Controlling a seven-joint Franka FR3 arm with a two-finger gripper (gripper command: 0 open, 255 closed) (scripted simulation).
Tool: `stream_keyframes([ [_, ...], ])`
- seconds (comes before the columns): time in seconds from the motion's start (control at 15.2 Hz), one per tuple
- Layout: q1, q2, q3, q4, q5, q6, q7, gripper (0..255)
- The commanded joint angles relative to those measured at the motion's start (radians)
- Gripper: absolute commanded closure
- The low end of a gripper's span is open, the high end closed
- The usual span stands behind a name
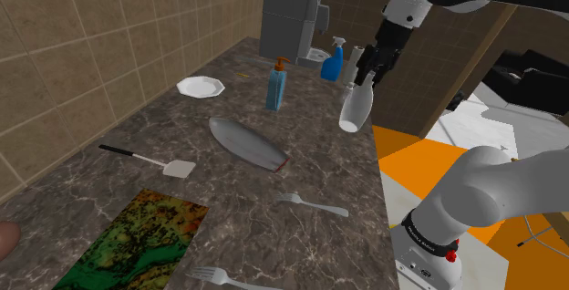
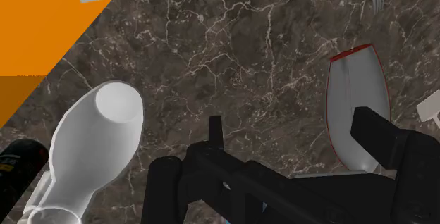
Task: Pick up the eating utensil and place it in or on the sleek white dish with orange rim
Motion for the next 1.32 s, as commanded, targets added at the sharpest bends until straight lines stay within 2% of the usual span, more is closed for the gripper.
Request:
stream_keyframes([
  [0.0,0.0,0.0,0.0,0.0,0.0,0.0,0.0,0],
  [0.66,0.143,0.058,0.088,-0.186,0.093,0.169,-0.081,0],
  [1.25,0.293,0.161,0.177,-0.312,0.197,0.336,-0.162,0],
])
